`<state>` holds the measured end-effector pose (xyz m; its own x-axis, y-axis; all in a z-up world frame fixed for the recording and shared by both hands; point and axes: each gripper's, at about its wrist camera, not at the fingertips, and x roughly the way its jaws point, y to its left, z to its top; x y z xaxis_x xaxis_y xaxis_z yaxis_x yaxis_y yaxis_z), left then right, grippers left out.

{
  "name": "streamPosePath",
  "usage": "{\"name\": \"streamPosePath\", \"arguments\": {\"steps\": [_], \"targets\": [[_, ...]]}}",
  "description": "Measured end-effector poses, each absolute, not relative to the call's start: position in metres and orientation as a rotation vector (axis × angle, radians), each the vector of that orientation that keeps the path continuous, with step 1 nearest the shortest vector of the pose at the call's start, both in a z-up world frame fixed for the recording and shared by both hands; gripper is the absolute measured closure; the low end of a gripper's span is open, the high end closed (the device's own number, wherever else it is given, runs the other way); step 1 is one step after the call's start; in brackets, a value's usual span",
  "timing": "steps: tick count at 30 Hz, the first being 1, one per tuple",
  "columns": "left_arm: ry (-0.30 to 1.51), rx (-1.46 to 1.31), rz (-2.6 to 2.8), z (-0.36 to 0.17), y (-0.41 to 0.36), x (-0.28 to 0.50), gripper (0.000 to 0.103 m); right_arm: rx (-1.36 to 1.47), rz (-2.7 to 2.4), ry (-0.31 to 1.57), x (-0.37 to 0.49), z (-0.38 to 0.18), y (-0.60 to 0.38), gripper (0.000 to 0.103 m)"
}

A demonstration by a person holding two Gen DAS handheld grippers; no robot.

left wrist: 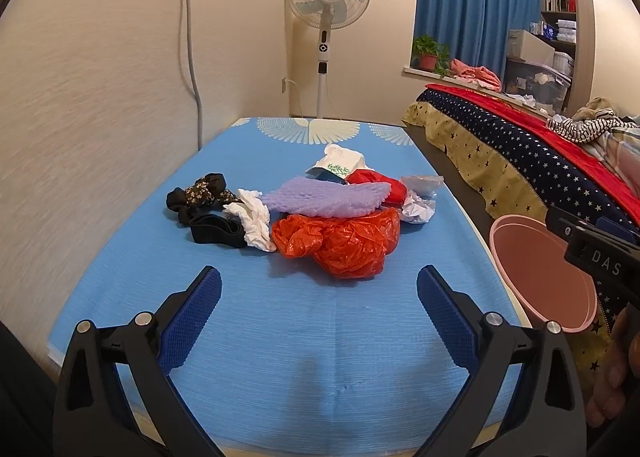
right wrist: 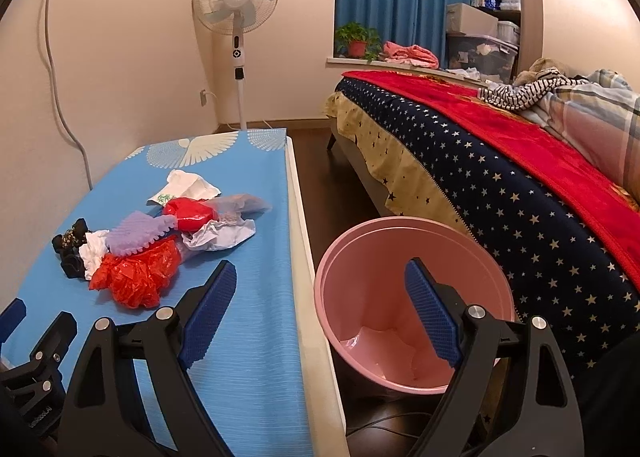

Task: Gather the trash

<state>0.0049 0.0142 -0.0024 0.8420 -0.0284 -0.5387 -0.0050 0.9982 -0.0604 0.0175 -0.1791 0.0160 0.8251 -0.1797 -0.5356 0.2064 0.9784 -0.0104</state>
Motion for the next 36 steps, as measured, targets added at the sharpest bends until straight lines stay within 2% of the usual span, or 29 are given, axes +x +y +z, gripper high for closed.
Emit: {"name": "streamPosePath", "arguments": {"steps": [36], "targets": [[0.547, -0.058, -0.015, 0.0033, 0.0143, 0.0000, 0.008, 0.052, -0.191, 0.547, 0.0140, 0.0215, -0.1784, 0.020]]}}
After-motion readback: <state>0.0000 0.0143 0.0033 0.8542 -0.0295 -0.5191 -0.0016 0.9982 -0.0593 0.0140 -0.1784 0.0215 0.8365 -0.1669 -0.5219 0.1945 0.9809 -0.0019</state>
